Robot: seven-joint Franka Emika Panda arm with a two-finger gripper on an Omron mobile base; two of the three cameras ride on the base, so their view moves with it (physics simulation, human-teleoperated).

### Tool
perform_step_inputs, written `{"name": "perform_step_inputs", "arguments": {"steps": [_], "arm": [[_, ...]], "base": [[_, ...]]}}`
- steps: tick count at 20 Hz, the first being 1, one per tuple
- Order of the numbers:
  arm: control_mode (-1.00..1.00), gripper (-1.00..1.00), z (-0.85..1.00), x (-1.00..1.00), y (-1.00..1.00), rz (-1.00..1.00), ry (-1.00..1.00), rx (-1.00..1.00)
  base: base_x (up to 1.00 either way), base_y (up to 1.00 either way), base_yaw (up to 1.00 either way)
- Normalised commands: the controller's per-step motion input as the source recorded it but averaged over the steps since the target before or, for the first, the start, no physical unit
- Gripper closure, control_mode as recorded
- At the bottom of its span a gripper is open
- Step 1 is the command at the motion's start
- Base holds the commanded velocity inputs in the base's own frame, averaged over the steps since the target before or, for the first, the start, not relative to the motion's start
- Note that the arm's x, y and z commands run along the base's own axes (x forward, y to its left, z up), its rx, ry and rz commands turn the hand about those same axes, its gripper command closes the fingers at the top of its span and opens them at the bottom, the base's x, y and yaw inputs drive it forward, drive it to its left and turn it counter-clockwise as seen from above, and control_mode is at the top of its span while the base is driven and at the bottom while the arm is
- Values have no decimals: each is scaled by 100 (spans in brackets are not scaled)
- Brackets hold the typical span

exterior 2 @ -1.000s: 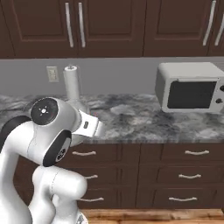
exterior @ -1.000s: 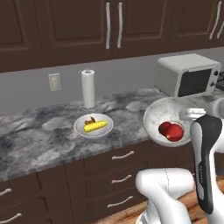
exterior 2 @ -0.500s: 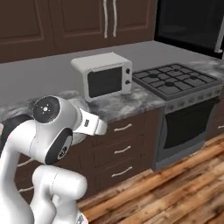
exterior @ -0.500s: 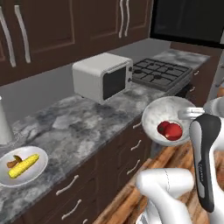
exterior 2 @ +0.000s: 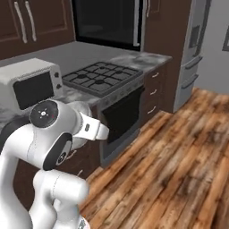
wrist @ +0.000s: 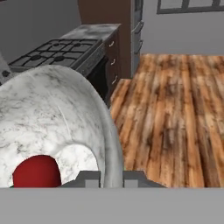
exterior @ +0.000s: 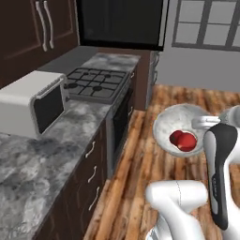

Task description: Place the bowl containing the tomato and onion in the microwave. Close the microwave door and press the start button to microwave the meal.

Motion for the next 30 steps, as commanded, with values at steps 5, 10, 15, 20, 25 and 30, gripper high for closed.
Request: {"name": "perform_step_inputs", "arguments": {"steps": [5,10,15,20,25,30], "arm": [[100,100,0,0,0,0,0,0],[100,100,0,0,0,0,0,0],[100,100,0,0,0,0,0,0],[100,100,0,0,0,0,0,0],[100,100,0,0,0,0,0,0],[100,100,0,0,0,0,0,0]], "base": [[84,-78,-35],[70,-96,-6],[56,-72,30],[56,-44,56],[49,-62,55],[51,-70,50]]}}
